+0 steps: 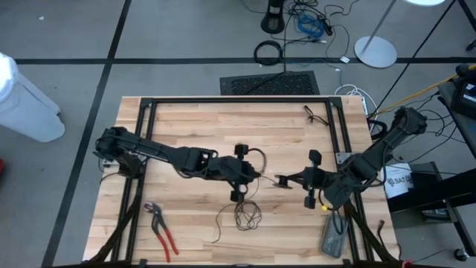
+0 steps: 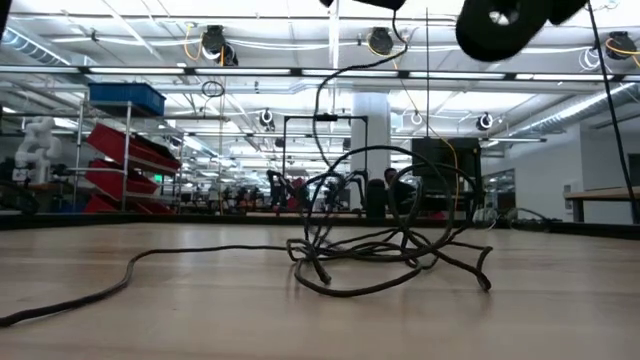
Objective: Coil cords
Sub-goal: Coil the black wire onto the black spool
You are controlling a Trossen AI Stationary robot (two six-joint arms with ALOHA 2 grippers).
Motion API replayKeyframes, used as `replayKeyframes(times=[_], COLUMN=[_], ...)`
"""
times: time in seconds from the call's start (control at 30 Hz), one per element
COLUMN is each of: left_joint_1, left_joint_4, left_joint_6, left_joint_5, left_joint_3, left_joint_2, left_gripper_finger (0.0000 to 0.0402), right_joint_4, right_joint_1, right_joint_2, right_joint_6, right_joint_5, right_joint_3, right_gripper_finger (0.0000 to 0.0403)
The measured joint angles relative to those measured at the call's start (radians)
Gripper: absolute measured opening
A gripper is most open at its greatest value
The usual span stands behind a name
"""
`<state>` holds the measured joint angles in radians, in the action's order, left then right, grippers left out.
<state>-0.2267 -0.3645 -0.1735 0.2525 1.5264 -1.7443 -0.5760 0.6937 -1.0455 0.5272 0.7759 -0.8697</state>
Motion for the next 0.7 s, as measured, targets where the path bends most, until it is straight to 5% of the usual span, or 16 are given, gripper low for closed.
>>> replayKeyframes(times=[0.43,0.7], left_joint_1=[-0.012,-0.040], left_joint_4=[0.583,0.771], left_joint_6=[0.109,0.115], left_joint_5=[-0.009,-0.001], left_joint_3=[-0.546,-0.625], left_joint_2=[0.255,0.305], left_gripper_finger=[0.0000,0.0000], right_joint_4=[0.276,0.467], right_joint_1=[-0.034,-0.143], right_joint_2=[0.091,0.058], right_joint_6=[-0.198,-0.396], right_joint_5=[0.009,-0.169], right_joint_3=[0.137,0.138], right_gripper_finger=[0.0000,0.0000])
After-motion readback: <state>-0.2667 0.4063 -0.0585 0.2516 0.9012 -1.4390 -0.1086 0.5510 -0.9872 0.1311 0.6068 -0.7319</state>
